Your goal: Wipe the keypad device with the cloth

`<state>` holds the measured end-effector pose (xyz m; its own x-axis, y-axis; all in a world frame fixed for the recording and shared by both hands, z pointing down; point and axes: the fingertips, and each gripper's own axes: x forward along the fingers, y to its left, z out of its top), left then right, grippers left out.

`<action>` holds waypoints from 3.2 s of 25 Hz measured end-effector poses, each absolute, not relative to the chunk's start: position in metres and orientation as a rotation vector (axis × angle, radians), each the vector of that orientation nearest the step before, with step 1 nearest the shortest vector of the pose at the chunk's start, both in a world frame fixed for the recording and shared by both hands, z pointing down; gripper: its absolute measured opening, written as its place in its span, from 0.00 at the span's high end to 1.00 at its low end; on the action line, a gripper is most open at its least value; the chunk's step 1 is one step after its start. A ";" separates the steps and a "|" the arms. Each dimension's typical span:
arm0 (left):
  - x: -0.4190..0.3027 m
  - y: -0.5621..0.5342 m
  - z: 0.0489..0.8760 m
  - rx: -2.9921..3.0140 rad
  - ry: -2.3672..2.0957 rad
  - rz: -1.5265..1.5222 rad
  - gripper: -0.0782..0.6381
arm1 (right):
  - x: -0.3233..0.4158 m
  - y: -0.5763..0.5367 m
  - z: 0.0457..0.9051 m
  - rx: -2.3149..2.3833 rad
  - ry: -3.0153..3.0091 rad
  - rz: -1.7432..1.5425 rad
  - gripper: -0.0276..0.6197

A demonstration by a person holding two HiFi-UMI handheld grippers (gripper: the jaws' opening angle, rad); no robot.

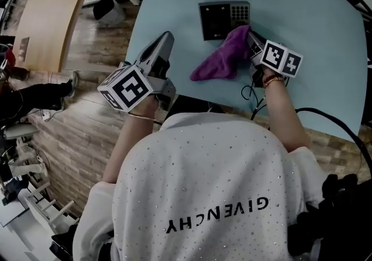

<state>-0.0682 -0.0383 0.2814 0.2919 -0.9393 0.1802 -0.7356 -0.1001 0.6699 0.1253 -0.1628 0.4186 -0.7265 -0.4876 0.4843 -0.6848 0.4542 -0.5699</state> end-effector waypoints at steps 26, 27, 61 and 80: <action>-0.081 0.014 0.328 1.745 -1.554 -0.391 0.90 | 0.028 -0.103 0.403 0.540 -2.549 0.685 0.92; -0.085 0.017 0.329 1.735 -1.560 -0.396 0.90 | 0.020 -0.097 0.407 0.507 -2.536 0.667 0.92; -0.057 0.017 0.334 1.753 -1.495 -0.367 0.90 | 0.152 -0.147 0.442 0.989 -2.404 0.821 0.92; -0.058 0.011 0.337 1.798 -1.409 -0.351 0.90 | 0.115 -0.129 0.329 0.655 -2.834 0.837 0.92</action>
